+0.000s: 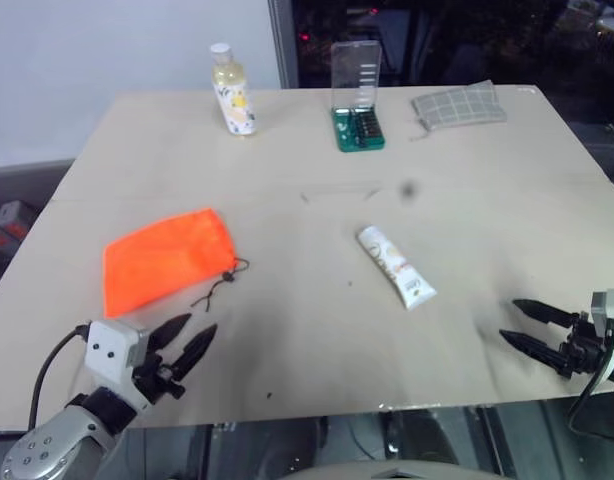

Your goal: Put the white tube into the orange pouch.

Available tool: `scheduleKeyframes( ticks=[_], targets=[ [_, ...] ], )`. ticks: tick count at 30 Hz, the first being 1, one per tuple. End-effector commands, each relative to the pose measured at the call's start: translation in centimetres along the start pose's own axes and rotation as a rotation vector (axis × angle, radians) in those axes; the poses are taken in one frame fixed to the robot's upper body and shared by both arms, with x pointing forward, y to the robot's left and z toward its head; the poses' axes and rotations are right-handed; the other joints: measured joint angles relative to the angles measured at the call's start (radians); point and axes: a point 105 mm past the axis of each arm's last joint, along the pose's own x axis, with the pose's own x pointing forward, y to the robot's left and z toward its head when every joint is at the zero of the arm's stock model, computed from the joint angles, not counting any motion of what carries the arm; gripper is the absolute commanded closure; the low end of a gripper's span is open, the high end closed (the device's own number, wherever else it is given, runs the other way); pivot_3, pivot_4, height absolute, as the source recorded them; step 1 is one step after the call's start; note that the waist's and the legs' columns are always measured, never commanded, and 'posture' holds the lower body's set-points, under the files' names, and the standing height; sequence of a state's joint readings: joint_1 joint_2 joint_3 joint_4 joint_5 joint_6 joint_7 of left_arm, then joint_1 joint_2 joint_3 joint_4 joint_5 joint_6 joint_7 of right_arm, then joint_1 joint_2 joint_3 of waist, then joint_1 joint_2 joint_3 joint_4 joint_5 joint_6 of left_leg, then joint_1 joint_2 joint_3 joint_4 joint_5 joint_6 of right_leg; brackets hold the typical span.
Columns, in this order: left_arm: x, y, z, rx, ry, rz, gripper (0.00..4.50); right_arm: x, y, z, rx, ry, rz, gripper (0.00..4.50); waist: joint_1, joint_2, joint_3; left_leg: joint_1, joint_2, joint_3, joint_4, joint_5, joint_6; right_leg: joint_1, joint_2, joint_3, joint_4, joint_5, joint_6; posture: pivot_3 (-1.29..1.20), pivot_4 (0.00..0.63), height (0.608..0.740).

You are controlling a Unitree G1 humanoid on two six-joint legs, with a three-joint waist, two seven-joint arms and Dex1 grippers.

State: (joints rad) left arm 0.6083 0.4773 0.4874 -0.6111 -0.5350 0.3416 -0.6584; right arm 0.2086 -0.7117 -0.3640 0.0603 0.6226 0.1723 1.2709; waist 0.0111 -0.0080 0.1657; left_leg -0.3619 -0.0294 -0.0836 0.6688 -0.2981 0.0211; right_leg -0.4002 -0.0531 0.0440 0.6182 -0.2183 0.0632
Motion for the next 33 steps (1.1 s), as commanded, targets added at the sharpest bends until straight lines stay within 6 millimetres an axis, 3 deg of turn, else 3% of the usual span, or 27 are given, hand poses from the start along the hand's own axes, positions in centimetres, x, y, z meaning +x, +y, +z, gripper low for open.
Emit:
scheduleKeyframes(
  ticks=[1, 24, 28, 33],
  targets=[
    [-0.3, -0.5, 0.2, 0.017, -0.011, -0.018, 2.05, -0.6, -0.3, 0.7, -0.038, 0.000, -0.006, 0.47, 0.000, 0.000, 0.000, 0.000, 0.000, 0.000, 0.000, 0.000, 0.000, 0.000, 0.000, 0.000, 0.000, 0.000, 0.000, 0.00, 0.150, 0.740],
    [-0.4, -0.1, 0.2, -0.005, -0.024, 0.010, 2.05, -0.2, 0.0, 0.7, -0.029, -0.005, 0.014, 0.47, 0.000, 0.000, 0.000, 0.000, 0.000, 0.001, 0.000, 0.000, 0.000, 0.000, 0.000, 0.000, 0.000, 0.001, -0.001, 0.00, 0.150, 0.740],
    [1.0, 0.5, 1.1, -0.089, -0.050, 0.062, 2.05, 0.2, 0.2, 0.7, -0.024, -0.016, 0.020, 0.47, 0.002, 0.000, 0.000, 0.000, 0.000, 0.000, 0.000, 0.000, 0.000, 0.000, 0.000, 0.000, 0.001, 0.001, -0.001, 0.00, 0.150, 0.740],
    [4.5, 2.1, 3.5, -0.158, -0.079, 0.195, 2.05, 1.9, 1.3, 1.8, 0.001, -0.076, 0.072, 0.47, 0.001, 0.000, 0.000, 0.001, 0.000, -0.001, 0.002, 0.000, 0.000, 0.001, 0.001, -0.001, 0.004, 0.003, 0.002, 0.00, 0.150, 0.740]
  ],
)
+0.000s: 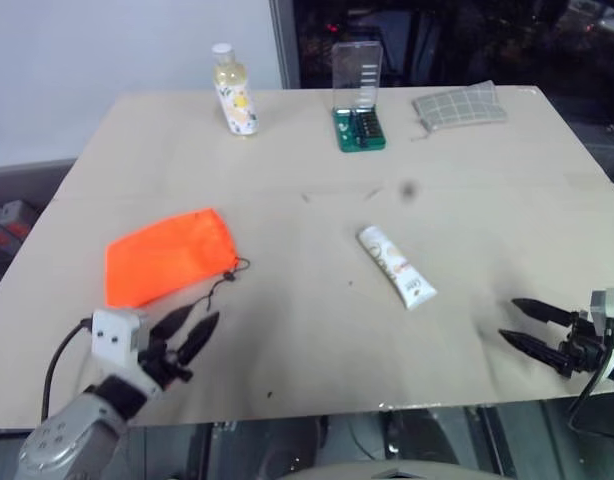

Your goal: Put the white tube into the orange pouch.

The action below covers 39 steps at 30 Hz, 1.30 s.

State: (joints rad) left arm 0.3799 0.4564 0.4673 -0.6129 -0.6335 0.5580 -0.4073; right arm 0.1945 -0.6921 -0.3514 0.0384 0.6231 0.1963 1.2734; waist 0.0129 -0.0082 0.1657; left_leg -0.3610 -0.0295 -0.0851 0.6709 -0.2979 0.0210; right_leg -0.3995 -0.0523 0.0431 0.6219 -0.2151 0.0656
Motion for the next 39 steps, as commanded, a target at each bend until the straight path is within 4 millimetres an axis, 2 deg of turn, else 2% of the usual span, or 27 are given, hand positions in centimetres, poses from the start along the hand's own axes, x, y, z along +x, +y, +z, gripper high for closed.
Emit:
scheduleKeyframes(
  ticks=[1, 7, 9, 12, 17, 25, 31, 32, 34, 36, 37, 39],
  targets=[
    [1.9, -0.1, 1.7, -0.009, 0.001, 0.071, 2.05, 1.7, 1.3, 2.1, -0.009, -0.077, 0.063, 0.47, -0.001, 0.000, 0.000, 0.000, 0.000, 0.000, 0.000, 0.000, 0.000, 0.000, 0.000, 0.000, 0.001, 0.000, 0.000, 0.00, 0.150, 0.740],
    [7.5, 0.2, 4.0, 0.012, 0.054, 0.202, 2.05, 5.9, 5.0, 5.3, -0.034, -0.165, 0.201, 0.47, 0.000, -0.001, 0.000, -0.001, -0.001, -0.001, 0.000, 0.001, -0.002, -0.002, 0.000, 0.000, 0.002, 0.001, 0.000, 0.00, 0.150, 0.740],
    [9.0, 0.4, 4.1, -0.012, 0.060, 0.234, 2.05, 6.8, 5.9, 6.1, -0.036, -0.194, 0.227, 0.47, 0.000, -0.001, 0.000, -0.001, -0.002, -0.002, 0.000, 0.002, -0.003, -0.003, 0.001, 0.000, 0.003, 0.001, 0.000, 0.00, 0.150, 0.740],
    [10.6, 1.8, 3.5, -0.015, 0.084, 0.320, 2.05, 7.8, 7.3, 7.3, -0.049, -0.226, 0.272, 0.47, -0.001, -0.001, 0.000, -0.002, -0.003, -0.002, -0.001, 0.004, -0.007, -0.003, 0.000, 0.000, 0.003, 0.001, 0.000, 0.00, 0.150, 0.740],
    [11.2, 3.5, 2.6, -0.035, 0.128, 0.436, 2.05, 8.6, 8.1, 8.6, -0.065, -0.256, 0.281, 0.47, -0.001, -0.002, -0.001, -0.006, -0.003, -0.001, -0.001, 0.004, -0.007, -0.008, 0.000, 0.001, 0.003, 0.001, 0.000, 0.00, 0.150, 0.740],
    [11.2, 3.9, 1.9, 0.038, 0.177, 0.488, 2.05, 8.8, 8.1, 7.2, -0.066, -0.217, 0.266, 0.47, 0.000, -0.002, -0.001, -0.010, -0.004, -0.001, -0.001, 0.004, -0.007, -0.012, -0.001, 0.001, 0.003, 0.001, 0.000, 0.00, 0.150, 0.740],
    [10.7, 4.2, 0.7, -0.031, 0.237, 0.537, 2.05, 9.0, 7.7, 7.4, -0.058, -0.234, 0.257, 0.47, 0.000, -0.003, -0.002, -0.009, -0.004, -0.001, -0.001, 0.004, -0.007, -0.011, -0.001, 0.001, 0.005, 0.001, 0.000, 0.00, 0.150, 0.740],
    [10.5, 4.3, 0.3, -0.035, 0.254, 0.550, 2.56, 9.0, 7.7, 7.3, -0.057, -0.234, 0.257, 0.40, 0.000, -0.003, -0.002, -0.009, -0.004, -0.001, -0.001, 0.004, -0.007, -0.011, -0.001, 0.001, 0.005, 0.001, 0.000, 0.00, 0.150, 0.740],
    [10.1, 4.5, -0.1, -0.047, 0.275, 0.567, 3.22, 9.0, 7.7, 7.2, -0.055, -0.235, 0.257, 0.40, -0.002, -0.003, -0.002, -0.008, -0.004, -0.001, -0.001, 0.004, -0.007, -0.011, -0.001, 0.001, 0.005, 0.001, 0.000, 0.00, 0.150, 0.740],
    [9.9, 4.6, -0.2, -0.056, 0.280, 0.573, 4.18, 9.1, 7.6, 7.2, -0.055, -0.238, 0.254, 0.40, -0.004, -0.002, -0.003, -0.008, -0.004, -0.001, -0.001, 0.004, -0.007, -0.011, -0.001, 0.001, 0.005, 0.001, 0.000, 0.00, 0.150, 0.740],
    [9.8, 4.6, -0.1, -0.058, 0.278, 0.571, 4.44, 9.1, 7.6, 7.2, -0.055, -0.239, 0.252, 0.40, -0.003, -0.003, -0.003, -0.008, -0.004, -0.001, -0.001, 0.004, -0.007, -0.011, -0.001, 0.001, 0.005, 0.001, 0.000, 0.00, 0.150, 0.740],
    [9.8, 4.3, 0.2, -0.055, 0.263, 0.545, 4.44, 9.2, 7.6, 7.2, -0.055, -0.240, 0.250, 0.40, -0.003, -0.003, -0.003, -0.008, -0.004, -0.001, -0.001, 0.004, -0.007, -0.011, -0.001, 0.001, 0.005, 0.001, 0.000, 0.00, 0.150, 0.740]
  ],
)
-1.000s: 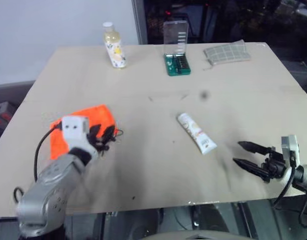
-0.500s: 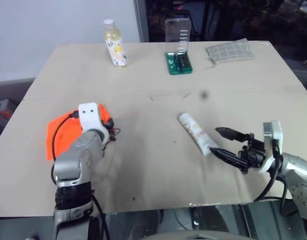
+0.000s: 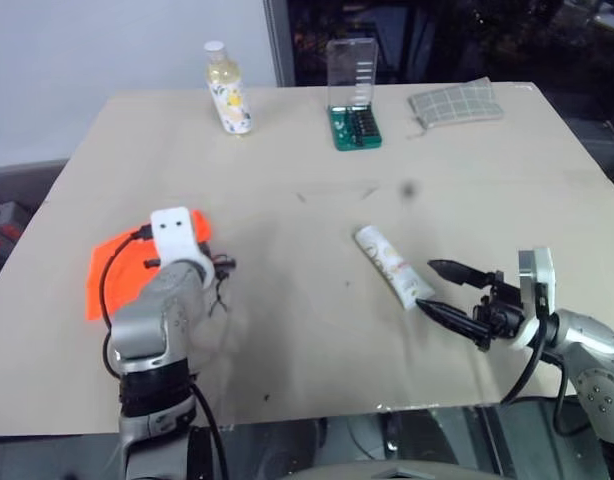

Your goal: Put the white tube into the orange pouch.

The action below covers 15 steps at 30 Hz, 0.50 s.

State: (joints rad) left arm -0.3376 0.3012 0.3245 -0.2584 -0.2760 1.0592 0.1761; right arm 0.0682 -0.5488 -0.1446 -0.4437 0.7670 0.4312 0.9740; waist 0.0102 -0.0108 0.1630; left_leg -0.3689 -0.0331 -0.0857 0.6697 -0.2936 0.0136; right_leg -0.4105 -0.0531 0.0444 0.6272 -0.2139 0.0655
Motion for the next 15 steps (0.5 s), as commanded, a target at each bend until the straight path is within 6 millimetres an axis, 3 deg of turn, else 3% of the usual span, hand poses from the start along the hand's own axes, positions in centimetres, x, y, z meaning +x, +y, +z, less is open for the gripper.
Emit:
scheduleKeyframes(
  ticks=[1, 7, 11, 15],
  targets=[
    [-0.3, -0.1, -0.7, 0.009, 0.018, -0.028, 4.44, 0.2, 0.1, 0.6, -0.026, -0.024, 0.012, 0.40, 0.000, 0.000, 0.000, 0.000, 0.000, 0.000, 0.000, 0.000, 0.000, 0.000, 0.000, 0.000, 0.000, 0.000, 0.000, 0.00, 0.150, 0.740],
    [-2.6, -4.8, 1.6, 0.221, -0.201, -0.354, 4.44, 0.2, -0.1, 0.5, -0.025, -0.027, 0.006, 0.40, 0.004, 0.000, 0.000, -0.001, 0.000, 0.000, 0.000, 0.000, 0.000, 0.000, 0.000, 0.000, 0.000, 0.000, 0.000, 0.00, 0.150, 0.740],
    [-4.8, -7.3, -0.1, 0.438, -0.223, -0.601, 4.44, 0.3, -0.3, 0.6, -0.030, -0.030, 0.001, 0.40, 0.002, 0.000, 0.000, -0.002, 0.000, 0.000, 0.000, 0.000, 0.000, 0.000, -0.001, 0.000, -0.001, 0.000, 0.000, 0.00, 0.150, 0.740],
    [-6.4, -6.8, -4.5, 0.922, -0.212, -0.796, 4.44, 0.4, -0.3, 0.6, -0.031, -0.031, 0.003, 0.40, -0.009, 0.001, 0.000, 0.000, 0.001, 0.002, -0.003, 0.000, 0.000, -0.002, 0.000, 0.002, -0.001, 0.000, -0.001, 0.00, 0.150, 0.740]
  ],
)
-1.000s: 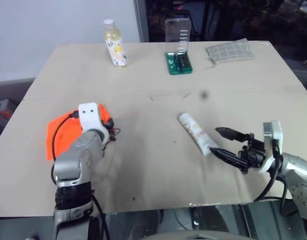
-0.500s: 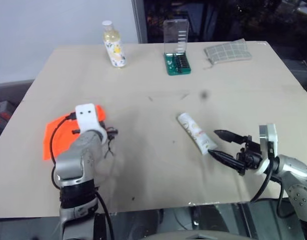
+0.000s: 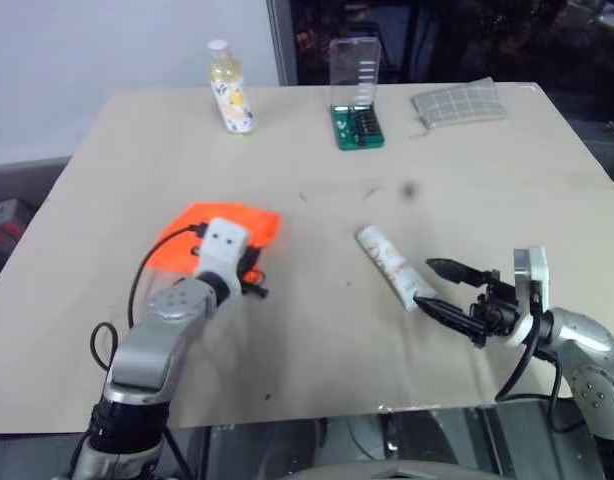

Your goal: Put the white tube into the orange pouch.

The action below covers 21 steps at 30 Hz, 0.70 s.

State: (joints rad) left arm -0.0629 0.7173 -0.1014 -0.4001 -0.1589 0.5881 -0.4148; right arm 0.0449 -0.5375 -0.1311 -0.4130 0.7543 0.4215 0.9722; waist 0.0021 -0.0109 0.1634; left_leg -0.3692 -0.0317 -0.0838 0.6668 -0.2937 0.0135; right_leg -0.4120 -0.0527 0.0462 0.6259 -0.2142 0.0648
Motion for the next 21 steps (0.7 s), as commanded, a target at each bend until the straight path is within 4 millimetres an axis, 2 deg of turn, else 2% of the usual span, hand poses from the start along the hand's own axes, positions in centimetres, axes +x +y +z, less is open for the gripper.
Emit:
scheduleKeyframes(
  ticks=[1, 2, 3, 5, 8, 9, 13, 18, 21],
  targets=[
    [-1.1, -1.8, -0.6, 0.262, -0.018, -0.164, 4.44, 0.1, 0.2, 0.7, -0.033, -0.026, 0.009, 0.40, -0.001, 0.002, 0.000, 0.000, 0.000, 0.000, 0.000, 0.000, 0.000, 0.000, 0.000, 0.000, 0.000, 0.000, 0.000, 0.00, 0.150, 0.740],
    [-1.5, -1.7, -0.9, 0.282, -0.018, -0.178, 4.44, 0.1, 0.2, 0.8, -0.034, -0.029, 0.008, 0.40, -0.001, 0.002, 0.000, 0.000, 0.000, 0.001, 0.000, 0.000, 0.000, 0.000, -0.001, 0.000, 0.000, 0.000, 0.000, 0.00, 0.150, 0.740],
    [-1.7, -1.3, -1.0, 0.284, -0.021, -0.179, 3.93, 0.1, 0.2, 0.8, -0.034, -0.032, 0.005, 0.40, -0.001, 0.002, -0.001, 0.000, 0.000, 0.001, 0.000, 0.000, 0.001, 0.000, -0.001, 0.000, 0.000, 0.000, 0.000, 0.00, 0.150, 0.740],
    [-2.0, -0.7, -0.7, 0.293, -0.043, -0.171, 3.39, 0.0, 0.2, 0.8, -0.036, -0.034, -0.002, 0.40, 0.003, 0.002, -0.001, 0.000, 0.000, 0.001, 0.000, -0.003, 0.005, 0.000, -0.002, 0.000, 0.000, 0.000, 0.000, 0.00, 0.150, 0.740],
    [-2.1, 0.0, 1.1, 0.313, -0.149, -0.134, 1.91, -0.2, 0.3, 0.6, -0.035, -0.038, -0.015, 0.40, 0.009, 0.002, -0.001, 0.000, 0.000, 0.000, 0.001, -0.003, 0.005, 0.001, -0.002, -0.001, 0.000, 0.000, 0.000, 0.00, 0.150, 0.740],
    [-2.3, 0.0, 1.7, 0.300, -0.185, -0.134, 1.55, -0.3, 0.4, 0.5, -0.034, -0.038, -0.020, 0.40, 0.010, 0.002, -0.001, 0.000, 0.000, 0.000, 0.001, -0.003, 0.005, 0.000, -0.002, -0.001, 0.000, 0.000, 0.000, 0.00, 0.150, 0.740],
    [-3.1, -0.1, 2.3, 0.261, -0.236, -0.135, 1.55, -0.5, 0.6, 0.3, -0.030, -0.039, -0.037, 0.40, 0.009, 0.002, 0.000, -0.001, 0.000, 0.000, 0.001, -0.003, 0.005, 0.000, -0.002, -0.001, 0.000, 0.000, 0.000, 0.00, 0.150, 0.740],
    [-2.0, 0.9, 0.3, 0.260, -0.182, -0.051, 1.55, -0.3, 0.7, 0.1, -0.026, -0.045, -0.040, 0.40, 0.009, 0.002, 0.000, 0.000, 0.000, 0.000, 0.001, -0.003, 0.006, 0.000, -0.001, -0.001, 0.000, 0.000, 0.000, 0.00, 0.150, 0.740],
    [-0.9, 0.6, -0.3, 0.253, -0.181, -0.018, 1.55, -0.2, 0.7, 0.1, -0.024, -0.048, -0.044, 0.40, 0.009, 0.002, 0.000, 0.000, 0.000, 0.000, 0.002, -0.003, 0.006, 0.001, 0.000, -0.001, 0.001, 0.000, 0.000, 0.00, 0.150, 0.740]
  ],
)
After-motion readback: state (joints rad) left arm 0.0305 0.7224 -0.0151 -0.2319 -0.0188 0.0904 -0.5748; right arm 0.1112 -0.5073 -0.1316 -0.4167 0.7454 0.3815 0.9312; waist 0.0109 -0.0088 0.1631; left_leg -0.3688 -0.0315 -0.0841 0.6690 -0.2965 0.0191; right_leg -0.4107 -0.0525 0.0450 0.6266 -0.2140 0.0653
